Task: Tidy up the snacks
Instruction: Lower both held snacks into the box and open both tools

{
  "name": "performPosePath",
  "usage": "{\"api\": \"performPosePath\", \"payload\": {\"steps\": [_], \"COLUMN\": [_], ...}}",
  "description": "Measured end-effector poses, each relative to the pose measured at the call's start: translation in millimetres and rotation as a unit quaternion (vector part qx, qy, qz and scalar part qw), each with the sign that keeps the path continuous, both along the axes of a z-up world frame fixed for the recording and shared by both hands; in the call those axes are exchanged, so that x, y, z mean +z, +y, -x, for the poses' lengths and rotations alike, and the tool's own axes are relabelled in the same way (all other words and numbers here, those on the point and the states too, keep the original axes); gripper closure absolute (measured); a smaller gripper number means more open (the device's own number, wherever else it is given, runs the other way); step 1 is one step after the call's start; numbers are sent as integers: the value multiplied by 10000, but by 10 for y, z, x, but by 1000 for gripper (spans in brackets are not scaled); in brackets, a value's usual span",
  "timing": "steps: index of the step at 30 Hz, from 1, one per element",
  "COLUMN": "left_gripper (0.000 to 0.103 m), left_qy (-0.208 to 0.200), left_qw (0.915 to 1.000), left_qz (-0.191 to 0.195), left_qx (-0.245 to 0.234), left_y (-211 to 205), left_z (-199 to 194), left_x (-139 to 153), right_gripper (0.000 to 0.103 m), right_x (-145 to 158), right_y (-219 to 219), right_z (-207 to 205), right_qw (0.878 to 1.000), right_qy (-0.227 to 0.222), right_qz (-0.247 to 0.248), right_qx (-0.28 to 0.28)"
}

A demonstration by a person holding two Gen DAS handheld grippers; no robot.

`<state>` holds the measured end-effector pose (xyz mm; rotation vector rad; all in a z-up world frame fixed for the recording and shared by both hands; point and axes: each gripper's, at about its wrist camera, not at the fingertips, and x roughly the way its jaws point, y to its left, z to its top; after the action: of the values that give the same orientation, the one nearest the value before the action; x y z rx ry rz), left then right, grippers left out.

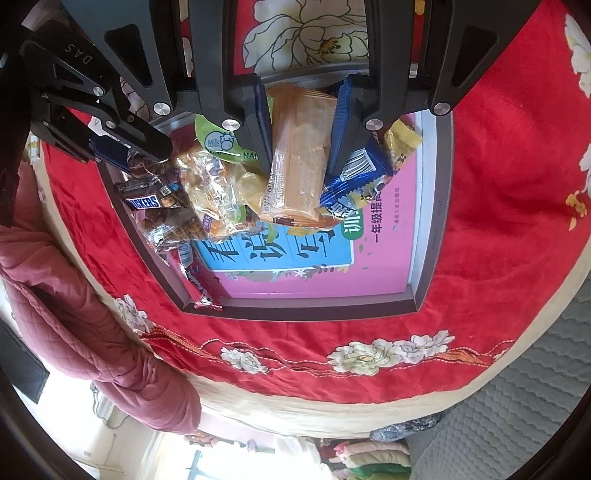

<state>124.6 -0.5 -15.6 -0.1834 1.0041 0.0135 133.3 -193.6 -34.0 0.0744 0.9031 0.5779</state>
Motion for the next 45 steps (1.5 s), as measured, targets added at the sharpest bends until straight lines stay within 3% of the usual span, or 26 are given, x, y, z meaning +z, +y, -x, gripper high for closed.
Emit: {"api": "performPosePath", "payload": {"steps": [28,45], "left_gripper": [72,61], "left_qy": [25,-23], "left_qw": [10000,10000], "left_qz": [68,49], "left_qx": [-1,14], "left_y": [16,23], "left_z": [-13,12], "left_x": [-31,21], "right_gripper": [63,62], "right_x": [-43,38], "right_y": [-32,-76], "right_z": [-4,-5], "right_qw": [9996,9997], "right_qy": [228,133], "right_qz": [72,15], "right_qx": [-144,-215]}}
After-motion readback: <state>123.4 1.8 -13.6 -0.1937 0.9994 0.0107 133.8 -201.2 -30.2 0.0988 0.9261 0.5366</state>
